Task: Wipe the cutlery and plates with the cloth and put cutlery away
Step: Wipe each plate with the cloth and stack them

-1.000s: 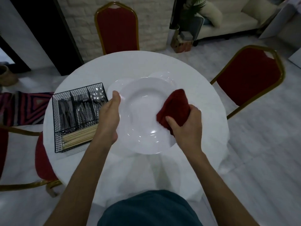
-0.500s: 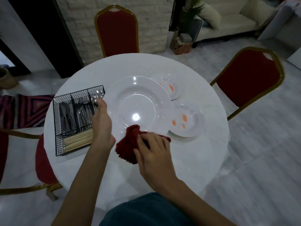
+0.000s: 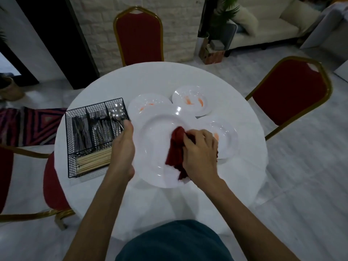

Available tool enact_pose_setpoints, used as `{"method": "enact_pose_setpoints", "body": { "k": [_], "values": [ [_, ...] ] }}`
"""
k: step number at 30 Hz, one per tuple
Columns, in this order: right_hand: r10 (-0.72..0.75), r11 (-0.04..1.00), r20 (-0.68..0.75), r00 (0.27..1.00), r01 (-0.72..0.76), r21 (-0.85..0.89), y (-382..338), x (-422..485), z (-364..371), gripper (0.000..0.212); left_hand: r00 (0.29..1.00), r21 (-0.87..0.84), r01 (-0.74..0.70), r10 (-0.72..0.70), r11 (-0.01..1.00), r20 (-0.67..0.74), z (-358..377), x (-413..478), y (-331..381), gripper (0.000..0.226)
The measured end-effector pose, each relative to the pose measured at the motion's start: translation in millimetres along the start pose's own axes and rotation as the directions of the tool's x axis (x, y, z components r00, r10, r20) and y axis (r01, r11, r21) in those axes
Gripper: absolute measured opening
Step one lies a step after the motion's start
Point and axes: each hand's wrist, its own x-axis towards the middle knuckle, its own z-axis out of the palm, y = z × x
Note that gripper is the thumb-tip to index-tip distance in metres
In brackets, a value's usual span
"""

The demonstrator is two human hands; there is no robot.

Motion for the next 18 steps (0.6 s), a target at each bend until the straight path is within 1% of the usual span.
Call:
{"method": "enact_pose_setpoints", "body": {
  "k": [2,3,5,6,7,8,10,11,12,13,15,17,18],
  "values": [
    [-0.017,1.000,-0.004,1.000,0.017,0.011,2.4,-16.0,-7.5,0.035,1.000,0.001,-0.011,0.011,1.000,0.011,-3.3,1.8,3.8,0.042],
    [-0.066,0.997,0.024,0.998,0.065,0.035,-3.6,-25.5,-10.5,0.041,1.000,-0.001,-0.012,0.012,1.000,0.003,-3.5,1.2,5.3,0.046],
    [-0.217,0.972,0.127,0.968,0.202,0.120,-25.1,-38.8,-9.6,0.058,1.000,-0.022,0.000,0.000,1.000,-0.004,-2.4,4.5,1.6,0.065],
    [-0.274,0.954,0.166,0.947,0.245,0.173,-36.9,-40.3,-6.6,0.063,1.000,-0.028,-0.011,0.011,1.000,-0.006,-0.9,5.8,-1.9,0.068],
    [-0.294,0.941,0.185,0.938,0.251,0.225,-47.1,-37.6,-3.4,0.063,1.000,-0.021,-0.014,0.015,1.000,0.014,2.5,4.5,-5.5,0.061],
    [-0.268,0.935,0.187,0.945,0.208,0.288,-55.0,-31.2,-2.3,0.055,0.999,-0.009,-0.004,0.005,1.000,0.038,6.8,1.4,-8.8,0.055],
    [-0.086,0.916,0.158,0.984,0.016,0.400,-63.5,-15.3,-3.2,0.030,0.997,0.015,0.025,-0.026,1.000,0.072,13.1,-4.0,-18.0,0.054],
    [0.007,0.903,0.144,0.990,-0.068,0.424,-64.8,-9.4,-2.8,0.022,0.997,0.036,0.031,-0.034,0.999,0.068,15.3,-7.9,-21.5,0.055],
    [0.052,0.896,0.127,0.991,-0.103,0.431,-65.9,-6.1,-2.0,0.020,0.998,0.055,0.020,-0.024,0.998,0.061,16.7,-11.9,-22.1,0.054],
    [0.037,0.902,0.105,0.994,-0.079,0.424,-68.2,-6.8,-0.5,0.021,0.998,0.064,0.012,-0.016,0.998,0.059,15.2,-13.0,-20.3,0.053],
    [-0.111,0.922,0.099,0.989,0.065,0.381,-70.8,-19.5,-0.3,0.031,0.999,0.075,-0.011,0.008,0.997,0.036,9.9,-10.0,-13.3,0.051],
    [-0.295,0.916,0.129,0.947,0.242,0.320,-63.4,-38.5,-3.5,0.040,0.998,0.058,-0.060,0.059,0.997,0.014,2.0,-5.6,-5.3,0.049],
    [-0.352,0.907,0.144,0.925,0.299,0.296,-54.6,-44.2,-6.5,0.041,0.998,0.057,-0.061,0.061,0.997,0.001,-1.7,-3.8,-1.4,0.053]
  ]
}}
